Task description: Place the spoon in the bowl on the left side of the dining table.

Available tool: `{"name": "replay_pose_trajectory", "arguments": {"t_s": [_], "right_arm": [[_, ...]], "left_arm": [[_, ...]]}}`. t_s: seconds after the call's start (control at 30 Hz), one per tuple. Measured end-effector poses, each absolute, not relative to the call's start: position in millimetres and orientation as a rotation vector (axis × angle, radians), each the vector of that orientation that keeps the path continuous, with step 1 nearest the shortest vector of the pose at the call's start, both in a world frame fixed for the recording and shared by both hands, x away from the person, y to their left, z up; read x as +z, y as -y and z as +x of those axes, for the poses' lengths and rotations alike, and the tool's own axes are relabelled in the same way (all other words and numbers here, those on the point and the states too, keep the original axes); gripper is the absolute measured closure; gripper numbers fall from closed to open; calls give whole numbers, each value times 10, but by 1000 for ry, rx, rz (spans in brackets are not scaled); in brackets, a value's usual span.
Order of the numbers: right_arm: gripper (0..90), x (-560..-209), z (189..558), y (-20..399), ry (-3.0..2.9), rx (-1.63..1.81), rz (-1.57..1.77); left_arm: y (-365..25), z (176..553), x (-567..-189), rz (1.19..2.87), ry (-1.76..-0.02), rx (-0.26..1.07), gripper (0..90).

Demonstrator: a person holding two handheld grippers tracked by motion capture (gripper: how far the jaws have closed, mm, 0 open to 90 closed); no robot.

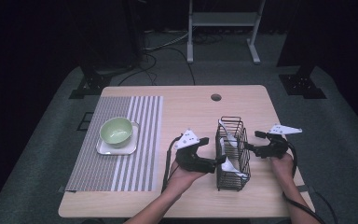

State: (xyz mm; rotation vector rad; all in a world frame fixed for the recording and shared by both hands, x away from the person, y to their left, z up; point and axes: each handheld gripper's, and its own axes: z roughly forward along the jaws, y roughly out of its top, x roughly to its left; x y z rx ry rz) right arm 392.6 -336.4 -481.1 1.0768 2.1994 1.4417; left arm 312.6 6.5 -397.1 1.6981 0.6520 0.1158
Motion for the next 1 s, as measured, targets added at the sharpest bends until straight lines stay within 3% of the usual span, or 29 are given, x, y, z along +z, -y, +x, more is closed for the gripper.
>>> {"name": "replay_pose_trajectory", "arguments": {"t_s": [0.47,1.0], "right_arm": [[123,-4811,3927,3365,-2200,1444,1077],[123,-4810,3924,3360,-2200,1442,1072]], "left_arm": [[9,3200,-3963,1703,-660,93,154],[30,3259,-3931,1739,-654,164,502]]}}
